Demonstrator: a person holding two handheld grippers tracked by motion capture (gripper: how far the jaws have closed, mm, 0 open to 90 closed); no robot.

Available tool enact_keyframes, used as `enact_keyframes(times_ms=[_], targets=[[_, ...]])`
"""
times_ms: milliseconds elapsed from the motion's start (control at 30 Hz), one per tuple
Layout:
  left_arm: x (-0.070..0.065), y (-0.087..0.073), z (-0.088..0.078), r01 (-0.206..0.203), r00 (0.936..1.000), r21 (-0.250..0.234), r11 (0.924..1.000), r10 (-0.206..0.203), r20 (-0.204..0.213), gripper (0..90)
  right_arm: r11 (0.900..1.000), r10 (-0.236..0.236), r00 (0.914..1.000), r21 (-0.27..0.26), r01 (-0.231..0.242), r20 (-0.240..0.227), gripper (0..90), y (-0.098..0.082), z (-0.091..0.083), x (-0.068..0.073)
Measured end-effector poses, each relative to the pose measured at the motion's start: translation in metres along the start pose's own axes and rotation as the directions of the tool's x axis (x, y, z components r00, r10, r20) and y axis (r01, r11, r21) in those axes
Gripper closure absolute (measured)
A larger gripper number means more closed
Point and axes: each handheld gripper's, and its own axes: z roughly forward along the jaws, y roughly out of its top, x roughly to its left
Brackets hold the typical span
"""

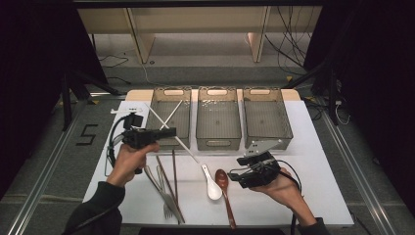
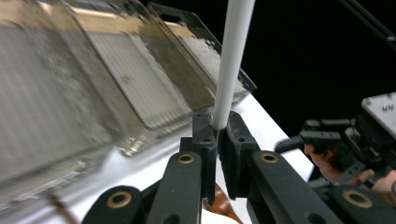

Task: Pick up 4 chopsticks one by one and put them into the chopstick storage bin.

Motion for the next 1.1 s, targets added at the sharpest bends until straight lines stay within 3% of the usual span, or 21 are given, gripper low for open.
enact_keyframes(times_ms=[233, 500, 700, 767, 933, 1100], targets=[[0.012, 0.029, -0.018, -0.009, 0.998, -0.003, 1.0, 0.009, -0.063, 84.5, 0.999, 0.033, 0.9992, -0.013, -0.032, 0.023, 37.2, -0.01, -0.003, -0.005], [0.024, 0.052, -0.02, -0.001, 0.9905, 0.008, 1.0, 0.002, -0.137, 84.5, 0.999, 0.048, 0.9986, -0.009, -0.047, 0.025, 37.1, -0.019, -0.005, -0.006], [0.037, 0.067, -0.016, 0.019, 0.9828, 0.0, 0.9998, -0.019, -0.184, 84.5, 0.999, 0.048, 0.9985, -0.015, -0.048, 0.025, 35.5, -0.021, -0.005, -0.006], [0.039, 0.07, -0.012, 0.012, 0.9761, 0.011, 0.9999, -0.01, -0.217, 84.5, 0.999, 0.05, 0.9984, -0.017, -0.049, 0.026, 35.0, -0.022, -0.006, -0.006], [0.05, 0.073, 0.001, 0.038, 0.9666, 0.03, 0.9988, -0.03, -0.255, 84.5, 0.999, 0.049, 0.9985, -0.017, -0.049, 0.025, 34.7, -0.024, -0.006, -0.006], [0.061, 0.07, 0.016, 0.077, 0.9621, 0.051, 0.9957, -0.061, -0.266, 84.5, 0.999, 0.044, 0.9987, -0.013, -0.044, 0.027, 34.7, -0.025, -0.006, -0.005]])
